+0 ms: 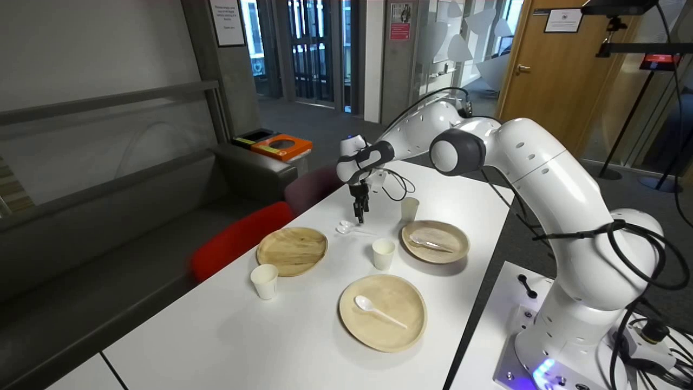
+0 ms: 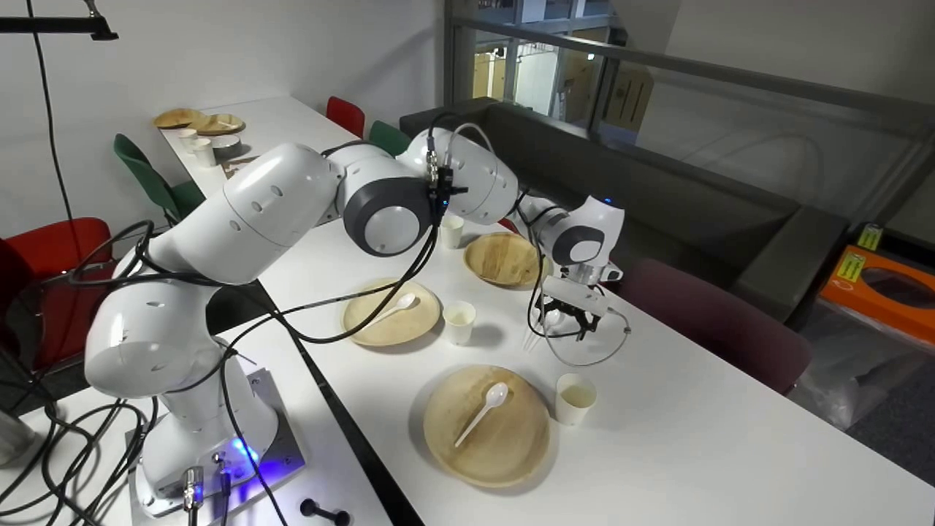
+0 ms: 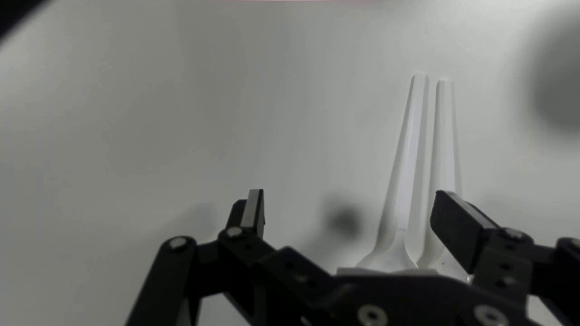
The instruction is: Put the spoon on the wooden plate to the left
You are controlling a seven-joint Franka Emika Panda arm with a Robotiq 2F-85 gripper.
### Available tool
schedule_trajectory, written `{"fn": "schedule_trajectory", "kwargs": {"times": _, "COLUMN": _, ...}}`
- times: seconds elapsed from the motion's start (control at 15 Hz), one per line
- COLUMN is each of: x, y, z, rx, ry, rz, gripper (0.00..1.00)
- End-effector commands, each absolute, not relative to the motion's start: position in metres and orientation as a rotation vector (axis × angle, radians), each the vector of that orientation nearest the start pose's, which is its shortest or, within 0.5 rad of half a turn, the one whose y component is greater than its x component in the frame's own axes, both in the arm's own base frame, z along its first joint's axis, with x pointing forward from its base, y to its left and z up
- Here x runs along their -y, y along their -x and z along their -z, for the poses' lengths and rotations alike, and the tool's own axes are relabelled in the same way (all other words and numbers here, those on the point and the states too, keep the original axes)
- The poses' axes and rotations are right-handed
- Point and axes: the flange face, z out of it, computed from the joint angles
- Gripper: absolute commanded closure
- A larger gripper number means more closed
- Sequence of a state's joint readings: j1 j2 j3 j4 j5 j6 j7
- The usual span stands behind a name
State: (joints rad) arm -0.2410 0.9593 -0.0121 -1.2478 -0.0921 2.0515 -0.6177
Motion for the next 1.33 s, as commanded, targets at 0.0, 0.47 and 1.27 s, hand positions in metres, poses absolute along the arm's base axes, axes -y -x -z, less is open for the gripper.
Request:
{"fn": "schedule_trajectory", "kwargs": {"times": 0.0, "x": 0.18, "y": -0.704, "z": -0.163, "rx": 0.55, "ry": 3.107, "rz": -0.214, "gripper": 0.0}}
{"fn": "schedule_trajectory", "kwargs": {"times": 0.47, "x": 0.166, "y": -0.7, "z": -0.148, "rx": 0.452, "ry": 3.133, "rz": -0.207, "gripper": 0.0}}
{"fn": "schedule_trajectory", "kwargs": {"times": 1.27, "x": 0.159, "y": -0.703, "z": -0.151, "rx": 0.397, "ry": 3.153, "rz": -0.204, "gripper": 1.0}}
